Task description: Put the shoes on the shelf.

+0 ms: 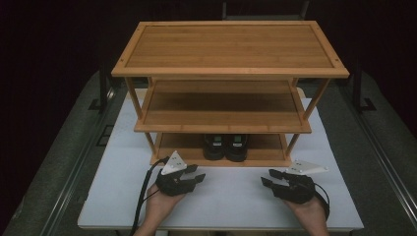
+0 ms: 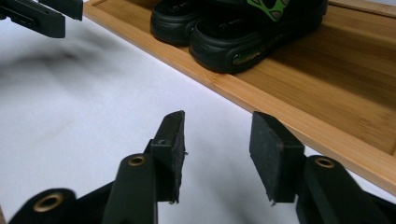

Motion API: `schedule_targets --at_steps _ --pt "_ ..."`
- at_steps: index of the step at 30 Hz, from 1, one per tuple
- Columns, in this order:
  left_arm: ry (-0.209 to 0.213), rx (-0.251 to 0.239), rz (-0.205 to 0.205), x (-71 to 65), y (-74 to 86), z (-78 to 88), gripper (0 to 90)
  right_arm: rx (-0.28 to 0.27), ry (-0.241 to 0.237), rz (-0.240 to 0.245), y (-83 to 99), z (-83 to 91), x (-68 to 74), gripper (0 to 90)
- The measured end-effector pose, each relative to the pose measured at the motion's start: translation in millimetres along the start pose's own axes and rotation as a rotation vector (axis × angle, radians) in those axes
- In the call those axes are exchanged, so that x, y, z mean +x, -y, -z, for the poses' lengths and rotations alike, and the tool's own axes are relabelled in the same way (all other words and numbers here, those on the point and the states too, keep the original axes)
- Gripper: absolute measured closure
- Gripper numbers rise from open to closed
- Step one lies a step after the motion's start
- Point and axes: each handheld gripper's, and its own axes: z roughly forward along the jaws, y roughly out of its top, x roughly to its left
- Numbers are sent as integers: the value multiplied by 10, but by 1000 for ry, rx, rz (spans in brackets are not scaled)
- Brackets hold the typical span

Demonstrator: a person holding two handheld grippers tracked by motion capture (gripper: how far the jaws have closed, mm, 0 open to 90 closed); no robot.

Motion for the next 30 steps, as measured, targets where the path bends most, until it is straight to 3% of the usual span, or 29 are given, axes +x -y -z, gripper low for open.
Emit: schedule_targets --at_steps 18,30 --pt "-9 7 13 61 176 249 416 20 15 11 231 225 -72 416" --pt "-10 1 22 30 363 420 325 -27 43 -7 415 410 -61 346"
